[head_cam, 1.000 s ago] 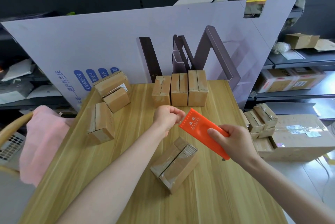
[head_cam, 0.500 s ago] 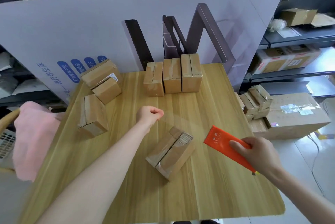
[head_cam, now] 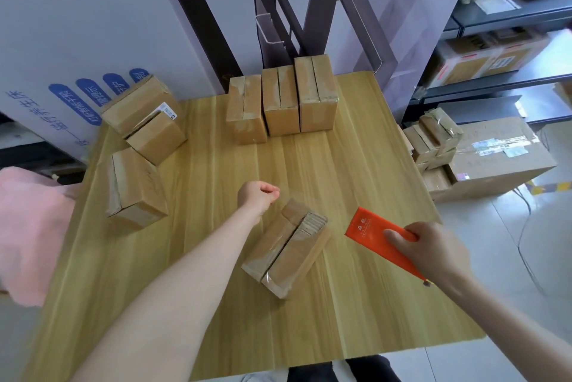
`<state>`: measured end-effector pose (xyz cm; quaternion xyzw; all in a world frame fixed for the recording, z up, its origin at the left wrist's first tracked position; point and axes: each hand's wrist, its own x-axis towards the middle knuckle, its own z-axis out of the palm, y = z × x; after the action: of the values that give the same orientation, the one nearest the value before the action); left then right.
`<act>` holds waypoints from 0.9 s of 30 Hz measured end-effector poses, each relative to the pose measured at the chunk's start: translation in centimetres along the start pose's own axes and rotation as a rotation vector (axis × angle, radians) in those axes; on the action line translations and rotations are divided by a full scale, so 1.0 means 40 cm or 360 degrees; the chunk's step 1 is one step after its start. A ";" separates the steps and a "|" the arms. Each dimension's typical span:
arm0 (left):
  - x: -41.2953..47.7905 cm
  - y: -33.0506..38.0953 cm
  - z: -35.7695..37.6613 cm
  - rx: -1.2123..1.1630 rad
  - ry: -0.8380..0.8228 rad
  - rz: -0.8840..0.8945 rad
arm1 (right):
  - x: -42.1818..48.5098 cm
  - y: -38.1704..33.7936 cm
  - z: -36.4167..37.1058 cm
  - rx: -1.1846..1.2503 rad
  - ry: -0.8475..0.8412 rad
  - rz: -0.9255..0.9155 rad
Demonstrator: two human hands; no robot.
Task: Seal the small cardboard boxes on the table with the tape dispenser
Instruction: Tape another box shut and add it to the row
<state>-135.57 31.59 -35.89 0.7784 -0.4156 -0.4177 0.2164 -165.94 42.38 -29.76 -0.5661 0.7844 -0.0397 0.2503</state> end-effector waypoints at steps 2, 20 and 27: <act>0.012 -0.017 0.013 0.0002 -0.0007 -0.0035 | 0.011 -0.012 0.013 -0.0091 -0.0002 0.0027; -0.112 -0.107 0.148 -0.0417 0.0412 -0.0199 | 0.116 -0.088 0.109 -0.0568 0.0183 -0.0218; -0.181 -0.135 0.201 -0.0433 0.0193 -0.0068 | 0.136 -0.171 0.085 -0.0830 0.0127 -0.0510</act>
<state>-141.94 40.67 -40.65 0.7744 -0.3248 -0.4269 0.3355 -159.80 35.75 -32.25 -0.7258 0.6780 0.1017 0.0561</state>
